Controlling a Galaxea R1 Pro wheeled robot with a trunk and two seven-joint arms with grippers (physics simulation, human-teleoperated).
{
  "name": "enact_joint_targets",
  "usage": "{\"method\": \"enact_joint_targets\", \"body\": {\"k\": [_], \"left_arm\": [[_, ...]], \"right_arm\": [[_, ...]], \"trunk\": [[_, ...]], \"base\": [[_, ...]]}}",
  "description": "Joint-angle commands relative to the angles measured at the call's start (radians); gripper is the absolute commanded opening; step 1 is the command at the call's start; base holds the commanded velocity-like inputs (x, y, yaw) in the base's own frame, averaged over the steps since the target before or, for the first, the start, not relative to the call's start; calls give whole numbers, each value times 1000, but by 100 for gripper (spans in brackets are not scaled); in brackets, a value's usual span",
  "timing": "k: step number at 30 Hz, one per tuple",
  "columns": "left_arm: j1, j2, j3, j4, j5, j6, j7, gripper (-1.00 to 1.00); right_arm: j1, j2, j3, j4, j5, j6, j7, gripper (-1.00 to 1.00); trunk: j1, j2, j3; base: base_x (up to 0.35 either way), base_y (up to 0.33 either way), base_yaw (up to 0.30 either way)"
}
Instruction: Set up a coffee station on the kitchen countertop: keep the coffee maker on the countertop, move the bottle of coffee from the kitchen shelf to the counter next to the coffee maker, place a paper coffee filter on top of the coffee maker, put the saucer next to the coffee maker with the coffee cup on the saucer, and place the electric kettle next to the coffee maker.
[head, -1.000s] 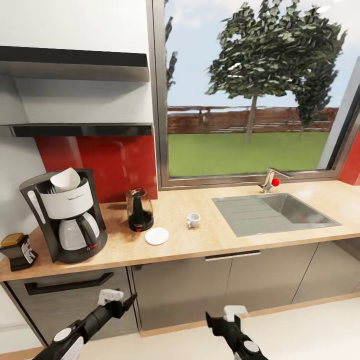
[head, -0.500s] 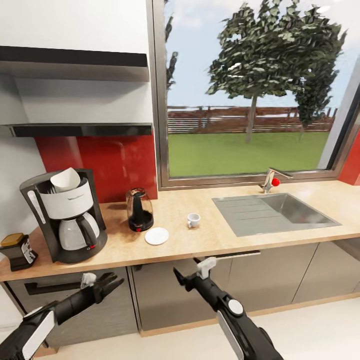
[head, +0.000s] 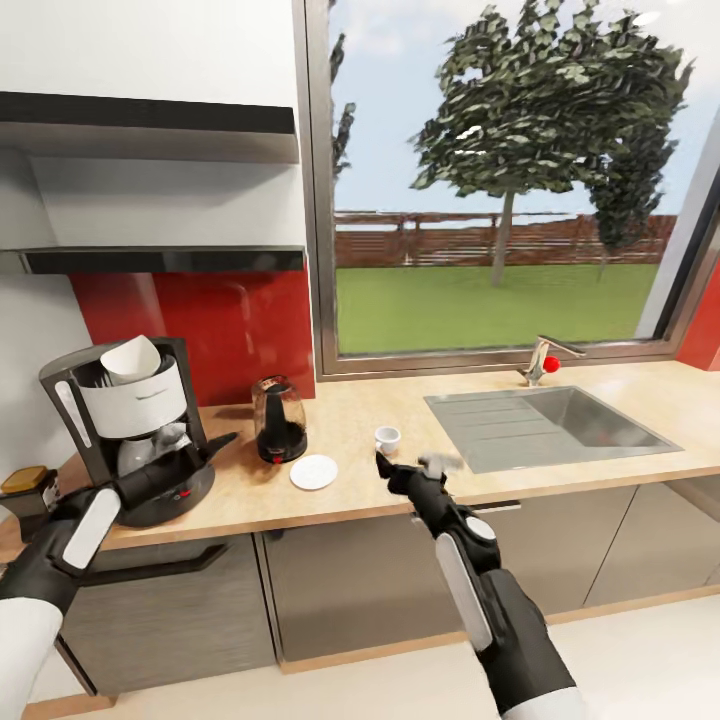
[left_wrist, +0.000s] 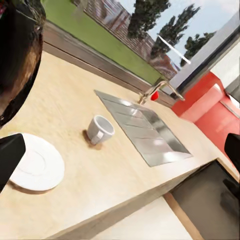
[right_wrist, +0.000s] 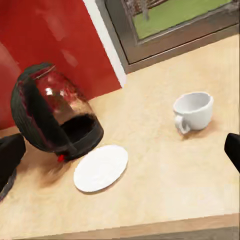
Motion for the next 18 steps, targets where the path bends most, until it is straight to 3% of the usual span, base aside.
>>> {"method": "enact_joint_targets", "body": {"k": [1,2,3,4,6,10,14,18], "left_arm": [[-6,-28,0,1,11,10,44,100],[-5,-31,2,0,12,11,48,100],[-3,-32,3,-2,13,11,49,100],[0,-31,6,-6,15,12,50,100],[4,-27,6,-9,23,12,50,100],[11,-24,4,-9,31,13,52,100],[13,-24,4,2,31,12,52,100],[13,-25,4,4,31,11,52,100]], "right_arm": [[-28,0,-3,1,-233,89,-78,100],[-32,0,-5,-1,-314,132,-89,100],[-33,0,-5,-1,-337,146,-91,100],[-35,0,-6,-1,-395,182,-95,100],[-36,0,-4,0,-442,214,-98,100],[-36,0,-1,2,-471,239,-98,100],[-35,-52,0,4,-476,242,-96,100],[-35,-59,0,6,-476,243,-96,100]], "trunk": [[0,-1,-1],[0,-1,-1],[0,-1,-1],[0,-1,-1],[0,-1,-1],[0,-1,-1],[0,-1,-1],[0,-1,-1]], "base": [[0,0,0],[0,0,0],[0,0,0],[0,0,0],[0,0,0],[1,0,0],[216,0,0],[293,0,0]]}}
